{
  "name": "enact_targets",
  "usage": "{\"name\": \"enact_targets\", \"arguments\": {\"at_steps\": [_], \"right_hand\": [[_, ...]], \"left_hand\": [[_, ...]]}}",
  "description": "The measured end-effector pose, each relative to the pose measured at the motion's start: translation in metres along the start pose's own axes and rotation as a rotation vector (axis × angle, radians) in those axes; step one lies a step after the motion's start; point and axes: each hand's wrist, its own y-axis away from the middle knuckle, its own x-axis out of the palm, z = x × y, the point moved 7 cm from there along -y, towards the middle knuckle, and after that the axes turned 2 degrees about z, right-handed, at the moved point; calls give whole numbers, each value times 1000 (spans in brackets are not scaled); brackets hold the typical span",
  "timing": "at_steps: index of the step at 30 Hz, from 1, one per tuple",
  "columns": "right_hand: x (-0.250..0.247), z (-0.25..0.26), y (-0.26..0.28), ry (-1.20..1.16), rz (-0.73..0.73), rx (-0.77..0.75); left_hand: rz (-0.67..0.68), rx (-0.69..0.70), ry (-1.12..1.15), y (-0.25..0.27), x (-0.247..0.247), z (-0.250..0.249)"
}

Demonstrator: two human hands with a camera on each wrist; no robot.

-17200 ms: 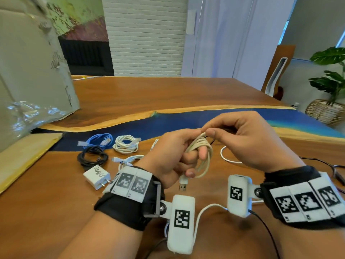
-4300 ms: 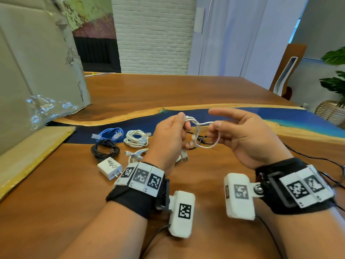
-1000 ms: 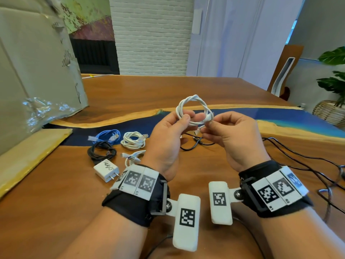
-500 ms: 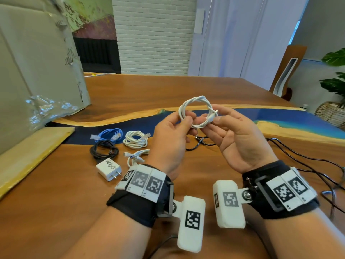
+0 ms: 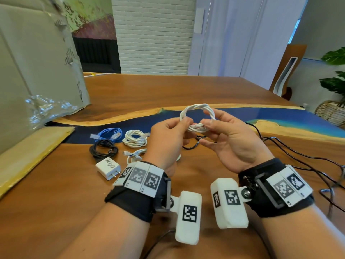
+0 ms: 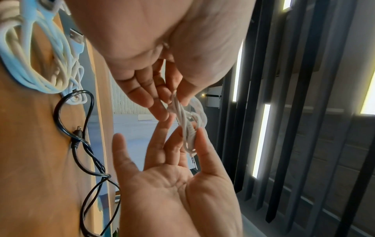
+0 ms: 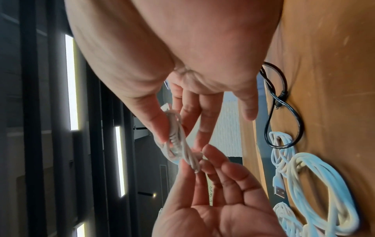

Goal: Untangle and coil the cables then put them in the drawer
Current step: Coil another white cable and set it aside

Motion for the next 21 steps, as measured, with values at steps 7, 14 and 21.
{"name": "enact_targets", "arguments": {"at_steps": [7, 14, 21], "right_hand": [[-2, -2, -1, 55, 63, 37], [-3, 5, 1, 144, 65, -62], [-7, 13, 2, 454, -72, -195]], "left_hand": [[84, -99, 133, 1, 7, 2], [126, -112, 228, 2, 8, -3], [107, -106, 74, -3, -4, -2]]}}
